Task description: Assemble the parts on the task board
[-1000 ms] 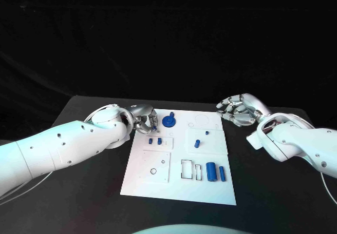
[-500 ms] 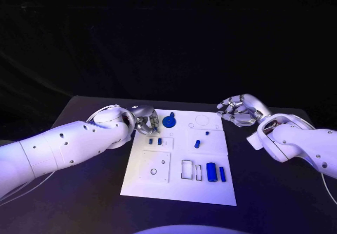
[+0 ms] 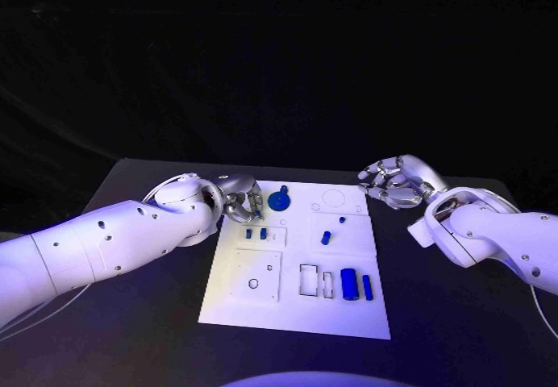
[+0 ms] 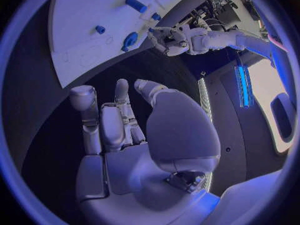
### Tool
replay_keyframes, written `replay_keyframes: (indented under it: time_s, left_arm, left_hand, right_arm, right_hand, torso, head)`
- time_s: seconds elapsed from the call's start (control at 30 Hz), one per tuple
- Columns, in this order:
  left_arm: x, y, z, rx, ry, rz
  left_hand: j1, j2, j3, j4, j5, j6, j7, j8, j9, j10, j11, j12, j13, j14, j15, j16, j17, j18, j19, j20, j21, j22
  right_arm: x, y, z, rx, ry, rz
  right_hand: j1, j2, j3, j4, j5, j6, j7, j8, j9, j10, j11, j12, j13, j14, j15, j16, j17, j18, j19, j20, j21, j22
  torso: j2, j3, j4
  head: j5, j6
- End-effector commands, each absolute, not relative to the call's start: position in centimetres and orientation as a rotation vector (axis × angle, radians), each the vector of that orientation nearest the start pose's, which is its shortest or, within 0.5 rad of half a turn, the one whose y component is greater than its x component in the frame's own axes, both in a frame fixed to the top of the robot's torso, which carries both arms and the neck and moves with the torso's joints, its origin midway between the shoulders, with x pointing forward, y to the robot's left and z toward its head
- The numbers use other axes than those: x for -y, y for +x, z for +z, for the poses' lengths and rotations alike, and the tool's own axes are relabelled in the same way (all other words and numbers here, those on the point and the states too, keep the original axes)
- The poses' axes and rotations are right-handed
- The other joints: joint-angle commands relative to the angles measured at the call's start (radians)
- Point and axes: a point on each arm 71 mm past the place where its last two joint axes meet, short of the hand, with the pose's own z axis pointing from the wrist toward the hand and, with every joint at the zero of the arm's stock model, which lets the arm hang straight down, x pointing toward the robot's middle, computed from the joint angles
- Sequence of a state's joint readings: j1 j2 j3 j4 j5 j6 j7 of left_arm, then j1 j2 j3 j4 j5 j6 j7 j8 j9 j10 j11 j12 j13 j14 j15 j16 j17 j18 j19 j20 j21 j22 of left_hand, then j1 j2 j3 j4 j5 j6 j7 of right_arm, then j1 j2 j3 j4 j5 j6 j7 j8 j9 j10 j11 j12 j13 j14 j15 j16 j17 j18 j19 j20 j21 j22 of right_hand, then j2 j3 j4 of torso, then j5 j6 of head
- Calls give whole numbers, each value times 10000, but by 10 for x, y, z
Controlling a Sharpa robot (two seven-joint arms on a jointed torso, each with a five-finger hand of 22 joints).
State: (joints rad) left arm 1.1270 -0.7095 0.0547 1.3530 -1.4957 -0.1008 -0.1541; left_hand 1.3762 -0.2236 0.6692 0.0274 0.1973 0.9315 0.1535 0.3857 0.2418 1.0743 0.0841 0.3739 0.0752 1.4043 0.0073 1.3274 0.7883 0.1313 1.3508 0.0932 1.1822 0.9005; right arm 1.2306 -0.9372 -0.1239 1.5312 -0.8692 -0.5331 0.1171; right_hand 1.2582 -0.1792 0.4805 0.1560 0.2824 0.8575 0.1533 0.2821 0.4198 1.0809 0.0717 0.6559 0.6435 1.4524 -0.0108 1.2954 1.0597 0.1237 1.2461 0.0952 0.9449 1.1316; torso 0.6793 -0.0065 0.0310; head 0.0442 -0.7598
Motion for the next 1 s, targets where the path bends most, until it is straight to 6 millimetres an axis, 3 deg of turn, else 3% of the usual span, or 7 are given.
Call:
replay_keyframes:
  time_s: [0.03, 0.73, 1.0]
  left_arm:
    - [-178, 510, -213, -18648, 1645, -5811]
    - [-175, 510, -217, -18950, 1731, -5737]
    - [-175, 511, -219, -19065, 1747, -5644]
  left_hand:
    - [-22, -1, 24, -52, -27, 74, 29, -40, -15, 70, 7, -66, -17, -9, -66, -27, -30, -66, 21, -42, 58, 5]
    - [-30, 0, 25, -49, -28, 77, 30, -55, -18, 83, 8, -90, -18, -16, -66, -32, -44, -66, 17, -45, 57, 6]
    - [-30, 1, 27, -49, -28, 76, 30, -60, -20, 85, 9, -98, -19, -17, -66, -33, -47, -66, 15, -45, 55, 3]
  right_arm:
    - [253, 480, -187, -15510, 3726, 8953]
    - [252, 480, -187, -15517, 3713, 8978]
    - [252, 480, -187, -15517, 3716, 8973]
  right_hand:
    - [-85, 3, 66, -7, 33, 84, -5, 2, 6, -2, -73, -42, -10, -72, 6, -67, -7, 101, 5, 10, -42, 0]
    - [-86, -2, 76, -26, 30, 100, -14, 1, 8, 21, -82, -59, -49, -67, -3, -85, -17, 105, 11, 4, -67, -9]
    - [-86, -2, 76, -26, 30, 100, -14, 1, 8, 21, -82, -59, -49, -67, -3, -85, -17, 105, 11, 4, -67, -9]
  torso:
    - [-9, -1, 17]
    - [14, -10, -1]
    - [-7, 3, 7]
  head:
    - [2, -9]
    - [10, -31]
    - [-2, -70]
